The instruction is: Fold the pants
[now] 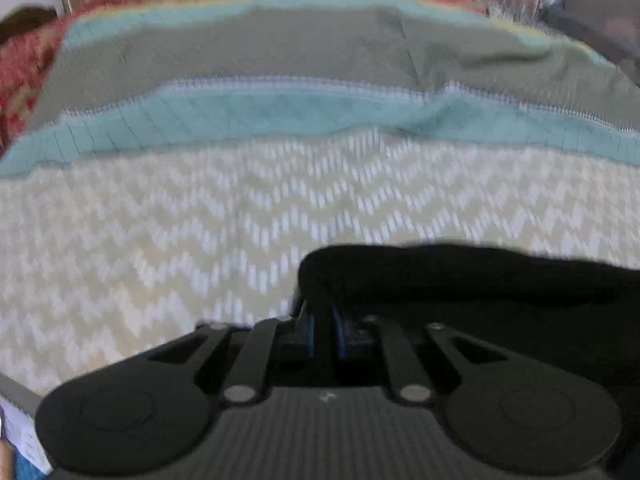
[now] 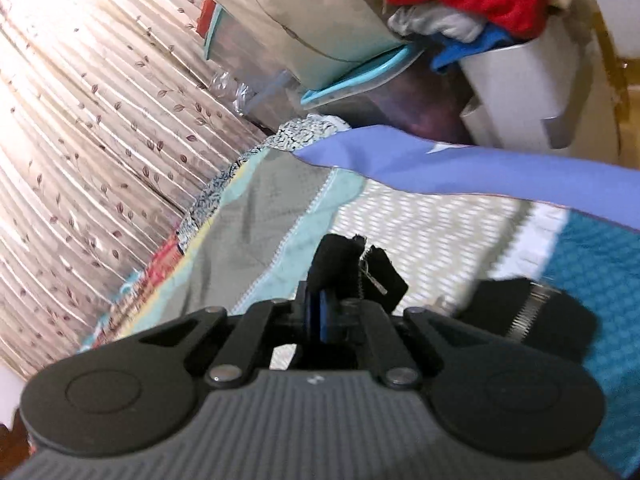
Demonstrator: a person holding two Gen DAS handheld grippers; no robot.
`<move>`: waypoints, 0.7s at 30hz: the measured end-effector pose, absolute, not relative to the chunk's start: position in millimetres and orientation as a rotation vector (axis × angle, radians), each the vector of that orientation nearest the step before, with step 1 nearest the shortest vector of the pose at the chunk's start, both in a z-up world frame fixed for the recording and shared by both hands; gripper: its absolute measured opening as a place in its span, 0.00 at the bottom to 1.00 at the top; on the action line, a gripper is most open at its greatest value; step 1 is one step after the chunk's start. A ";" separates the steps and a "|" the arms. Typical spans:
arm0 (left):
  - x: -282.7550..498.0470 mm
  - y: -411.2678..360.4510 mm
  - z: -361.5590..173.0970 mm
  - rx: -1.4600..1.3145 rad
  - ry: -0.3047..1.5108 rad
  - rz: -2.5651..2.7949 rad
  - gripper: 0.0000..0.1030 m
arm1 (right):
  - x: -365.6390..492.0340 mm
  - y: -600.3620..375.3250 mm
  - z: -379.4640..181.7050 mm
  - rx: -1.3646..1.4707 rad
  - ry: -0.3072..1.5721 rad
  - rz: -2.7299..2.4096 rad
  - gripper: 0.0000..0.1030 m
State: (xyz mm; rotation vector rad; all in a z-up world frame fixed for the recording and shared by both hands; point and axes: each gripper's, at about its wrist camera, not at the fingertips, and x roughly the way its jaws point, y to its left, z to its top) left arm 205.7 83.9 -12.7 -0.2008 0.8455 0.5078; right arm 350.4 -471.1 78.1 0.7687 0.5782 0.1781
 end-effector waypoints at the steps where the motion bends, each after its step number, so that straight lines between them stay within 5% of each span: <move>1: 199.5 85.4 -2.3 -0.203 0.798 0.530 0.08 | 366.8 -467.4 79.8 0.765 0.582 0.178 0.06; 7: 157.8 127.8 36.7 -0.404 0.580 0.754 0.08 | 471.6 -430.4 86.8 0.848 0.589 0.170 0.06; 21: 163.0 157.3 1.5 -0.545 0.632 0.833 0.08 | 539.6 -352.9 14.9 0.801 0.783 0.074 0.08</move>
